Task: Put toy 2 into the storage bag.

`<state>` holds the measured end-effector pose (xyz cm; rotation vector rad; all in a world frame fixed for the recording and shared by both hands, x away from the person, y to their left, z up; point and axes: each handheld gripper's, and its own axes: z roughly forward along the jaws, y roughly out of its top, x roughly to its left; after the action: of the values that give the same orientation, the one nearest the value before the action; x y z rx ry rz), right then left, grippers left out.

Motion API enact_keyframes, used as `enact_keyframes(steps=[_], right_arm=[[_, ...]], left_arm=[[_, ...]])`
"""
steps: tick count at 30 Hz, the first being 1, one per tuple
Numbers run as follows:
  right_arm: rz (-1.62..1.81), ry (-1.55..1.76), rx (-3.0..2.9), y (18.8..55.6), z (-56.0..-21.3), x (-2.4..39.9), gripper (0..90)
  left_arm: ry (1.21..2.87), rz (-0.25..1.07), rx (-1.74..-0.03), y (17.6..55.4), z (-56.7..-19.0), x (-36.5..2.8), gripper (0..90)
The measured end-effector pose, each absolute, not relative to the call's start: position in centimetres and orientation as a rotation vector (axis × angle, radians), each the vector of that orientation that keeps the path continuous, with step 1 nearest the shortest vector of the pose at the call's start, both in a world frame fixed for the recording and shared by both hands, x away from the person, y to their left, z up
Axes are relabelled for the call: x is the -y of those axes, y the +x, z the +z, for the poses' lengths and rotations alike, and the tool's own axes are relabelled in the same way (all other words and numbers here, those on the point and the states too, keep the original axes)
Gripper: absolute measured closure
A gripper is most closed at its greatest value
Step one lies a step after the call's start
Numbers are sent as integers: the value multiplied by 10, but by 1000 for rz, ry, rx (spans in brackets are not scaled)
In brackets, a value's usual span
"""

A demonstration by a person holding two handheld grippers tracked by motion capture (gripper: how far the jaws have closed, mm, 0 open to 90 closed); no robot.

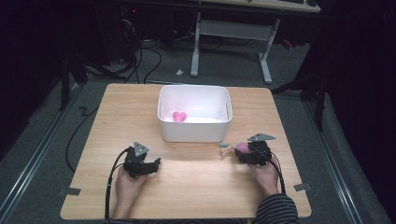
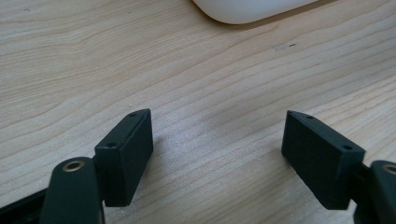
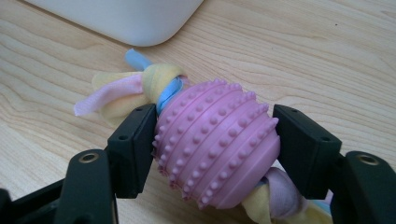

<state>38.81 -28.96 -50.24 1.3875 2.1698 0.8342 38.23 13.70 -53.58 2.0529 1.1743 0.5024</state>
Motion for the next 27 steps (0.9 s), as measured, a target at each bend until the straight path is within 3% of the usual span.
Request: enact_keyframes(steps=[27], right_arm=[[1026, 1340, -2139, 358, -449, 302, 337]], left_arm=[[2051, 504, -1175, 382, -536, -137, 251]])
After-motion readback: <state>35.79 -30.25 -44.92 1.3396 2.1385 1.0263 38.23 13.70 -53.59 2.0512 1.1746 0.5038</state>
